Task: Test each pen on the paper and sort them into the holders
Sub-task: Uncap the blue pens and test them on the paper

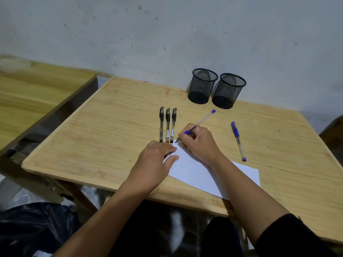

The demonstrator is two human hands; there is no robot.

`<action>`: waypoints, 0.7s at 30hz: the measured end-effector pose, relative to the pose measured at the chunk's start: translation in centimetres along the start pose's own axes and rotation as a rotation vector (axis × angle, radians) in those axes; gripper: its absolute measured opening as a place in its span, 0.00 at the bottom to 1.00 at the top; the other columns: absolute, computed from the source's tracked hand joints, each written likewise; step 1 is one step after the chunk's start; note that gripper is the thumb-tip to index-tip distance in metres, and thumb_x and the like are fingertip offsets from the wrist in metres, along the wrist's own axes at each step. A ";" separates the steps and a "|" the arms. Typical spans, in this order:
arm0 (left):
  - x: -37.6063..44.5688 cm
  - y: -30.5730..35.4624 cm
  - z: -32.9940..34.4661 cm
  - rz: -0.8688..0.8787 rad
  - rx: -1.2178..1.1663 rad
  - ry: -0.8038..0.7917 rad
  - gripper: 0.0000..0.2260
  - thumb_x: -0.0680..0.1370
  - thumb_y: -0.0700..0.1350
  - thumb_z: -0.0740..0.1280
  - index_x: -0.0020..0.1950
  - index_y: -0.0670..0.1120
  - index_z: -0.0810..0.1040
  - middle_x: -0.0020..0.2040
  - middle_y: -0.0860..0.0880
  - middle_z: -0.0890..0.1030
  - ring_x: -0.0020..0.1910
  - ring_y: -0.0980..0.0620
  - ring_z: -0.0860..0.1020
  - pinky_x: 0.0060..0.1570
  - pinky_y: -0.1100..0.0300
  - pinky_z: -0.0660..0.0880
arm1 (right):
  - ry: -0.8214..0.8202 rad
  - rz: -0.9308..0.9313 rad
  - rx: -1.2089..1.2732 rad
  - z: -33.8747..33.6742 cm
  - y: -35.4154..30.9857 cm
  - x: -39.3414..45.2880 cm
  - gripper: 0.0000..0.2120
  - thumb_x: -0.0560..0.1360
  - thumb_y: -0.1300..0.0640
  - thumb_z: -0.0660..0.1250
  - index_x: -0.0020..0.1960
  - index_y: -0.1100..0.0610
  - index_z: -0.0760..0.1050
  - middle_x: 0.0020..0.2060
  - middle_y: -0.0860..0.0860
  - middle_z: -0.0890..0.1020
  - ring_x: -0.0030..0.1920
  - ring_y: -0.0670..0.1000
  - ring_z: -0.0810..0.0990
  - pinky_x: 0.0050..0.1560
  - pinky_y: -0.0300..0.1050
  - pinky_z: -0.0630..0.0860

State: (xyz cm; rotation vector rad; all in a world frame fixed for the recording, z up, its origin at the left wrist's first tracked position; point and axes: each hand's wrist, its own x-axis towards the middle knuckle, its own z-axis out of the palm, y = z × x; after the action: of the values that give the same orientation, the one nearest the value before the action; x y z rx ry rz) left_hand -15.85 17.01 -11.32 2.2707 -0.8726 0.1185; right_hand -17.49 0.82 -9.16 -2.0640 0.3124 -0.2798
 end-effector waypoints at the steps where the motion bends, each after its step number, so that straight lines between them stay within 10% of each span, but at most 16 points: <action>1: 0.0 0.0 0.0 -0.001 0.000 0.001 0.13 0.75 0.49 0.67 0.58 0.48 0.79 0.55 0.54 0.81 0.57 0.56 0.72 0.52 0.71 0.60 | 0.001 -0.007 -0.020 0.0 0.0 0.0 0.06 0.72 0.62 0.64 0.40 0.62 0.78 0.32 0.54 0.80 0.33 0.47 0.75 0.35 0.37 0.72; 21: 0.0 0.3 -0.2 0.013 0.009 0.003 0.13 0.75 0.49 0.67 0.58 0.47 0.79 0.56 0.52 0.81 0.58 0.55 0.72 0.54 0.71 0.60 | 0.030 -0.030 0.009 0.2 -0.2 -0.1 0.06 0.72 0.64 0.63 0.39 0.63 0.77 0.32 0.53 0.77 0.33 0.46 0.73 0.32 0.29 0.69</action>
State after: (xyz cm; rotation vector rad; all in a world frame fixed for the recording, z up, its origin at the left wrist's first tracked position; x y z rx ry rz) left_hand -15.98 16.98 -11.05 2.2727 -0.8867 0.1316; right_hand -17.50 1.14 -9.07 -2.0584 0.2979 -0.3307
